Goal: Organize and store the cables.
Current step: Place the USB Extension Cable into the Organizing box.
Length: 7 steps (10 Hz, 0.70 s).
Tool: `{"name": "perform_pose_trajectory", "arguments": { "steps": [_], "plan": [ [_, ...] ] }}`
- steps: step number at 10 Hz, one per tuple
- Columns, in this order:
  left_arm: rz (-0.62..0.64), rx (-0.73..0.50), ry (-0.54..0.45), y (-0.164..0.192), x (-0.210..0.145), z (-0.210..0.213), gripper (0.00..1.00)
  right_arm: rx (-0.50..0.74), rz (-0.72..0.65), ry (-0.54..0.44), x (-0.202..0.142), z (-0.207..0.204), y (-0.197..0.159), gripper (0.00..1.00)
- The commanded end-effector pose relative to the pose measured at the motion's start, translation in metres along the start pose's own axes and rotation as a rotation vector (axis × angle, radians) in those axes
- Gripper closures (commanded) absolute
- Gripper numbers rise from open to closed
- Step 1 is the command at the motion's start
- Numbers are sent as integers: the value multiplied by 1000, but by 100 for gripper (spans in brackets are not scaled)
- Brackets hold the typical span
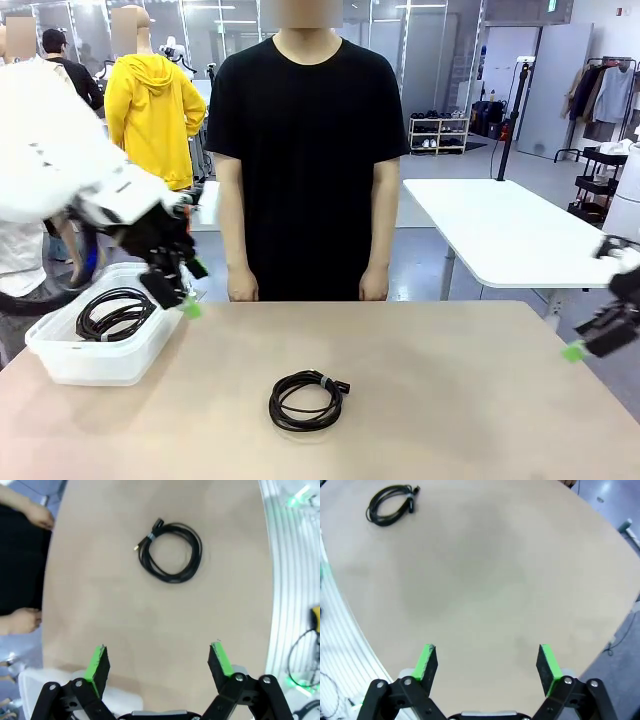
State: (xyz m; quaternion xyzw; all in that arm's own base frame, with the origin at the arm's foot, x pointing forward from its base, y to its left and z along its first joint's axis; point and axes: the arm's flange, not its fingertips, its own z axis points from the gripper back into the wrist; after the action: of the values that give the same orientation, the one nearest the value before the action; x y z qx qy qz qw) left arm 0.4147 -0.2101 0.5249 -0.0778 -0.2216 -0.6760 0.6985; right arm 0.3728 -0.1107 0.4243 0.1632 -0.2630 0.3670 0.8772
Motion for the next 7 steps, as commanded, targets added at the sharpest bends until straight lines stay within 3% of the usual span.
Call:
{"name": "perform_pose_trajectory", "arguments": {
  "steps": [1, 4, 7],
  "plan": [
    [-21, -15, 78, 21, 38, -33, 0, 32, 8, -107, -69, 9, 17, 0],
    [-57, -48, 120, 26, 80, -93, 0, 39, -37, -219, -126, 23, 10, 0],
    [-89, -50, 131, 31, 93, -121, 0, 51, -41, -289, -141, 22, 8, 0]
  ]
}}
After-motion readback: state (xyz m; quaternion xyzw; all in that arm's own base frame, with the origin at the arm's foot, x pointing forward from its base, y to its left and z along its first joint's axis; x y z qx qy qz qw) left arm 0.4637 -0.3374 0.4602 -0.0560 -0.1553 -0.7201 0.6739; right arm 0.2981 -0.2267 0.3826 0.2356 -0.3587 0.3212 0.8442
